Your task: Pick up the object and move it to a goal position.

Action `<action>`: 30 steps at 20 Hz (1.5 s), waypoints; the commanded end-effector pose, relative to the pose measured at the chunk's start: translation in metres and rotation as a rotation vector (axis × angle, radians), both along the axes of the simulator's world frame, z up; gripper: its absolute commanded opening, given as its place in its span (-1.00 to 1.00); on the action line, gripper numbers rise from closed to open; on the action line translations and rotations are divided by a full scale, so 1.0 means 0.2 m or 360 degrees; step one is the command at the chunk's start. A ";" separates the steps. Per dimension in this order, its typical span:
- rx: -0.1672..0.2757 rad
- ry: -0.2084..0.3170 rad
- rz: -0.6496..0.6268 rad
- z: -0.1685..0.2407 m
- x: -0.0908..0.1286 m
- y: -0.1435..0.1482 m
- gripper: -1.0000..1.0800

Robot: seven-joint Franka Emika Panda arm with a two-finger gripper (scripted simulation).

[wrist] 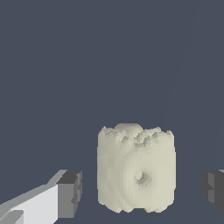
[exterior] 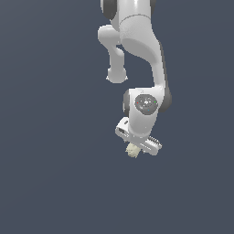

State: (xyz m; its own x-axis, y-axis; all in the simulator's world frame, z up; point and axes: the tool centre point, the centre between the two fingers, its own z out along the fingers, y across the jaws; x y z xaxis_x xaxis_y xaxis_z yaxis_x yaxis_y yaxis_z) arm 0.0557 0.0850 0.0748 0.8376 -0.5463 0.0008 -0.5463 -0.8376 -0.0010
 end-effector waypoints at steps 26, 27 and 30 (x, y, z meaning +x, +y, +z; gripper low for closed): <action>-0.0001 0.0002 -0.0005 -0.15 -0.01 -0.02 -1.00; -0.0001 0.0002 -0.0005 -0.14 -0.02 -0.02 -1.00; -0.0001 0.0002 -0.0005 -0.10 -0.04 -0.05 -1.00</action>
State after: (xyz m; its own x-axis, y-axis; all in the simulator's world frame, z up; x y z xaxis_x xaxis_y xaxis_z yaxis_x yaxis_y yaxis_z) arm 0.0498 0.0774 0.0507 0.8361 -0.5486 -0.0008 -0.5486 -0.8361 0.0006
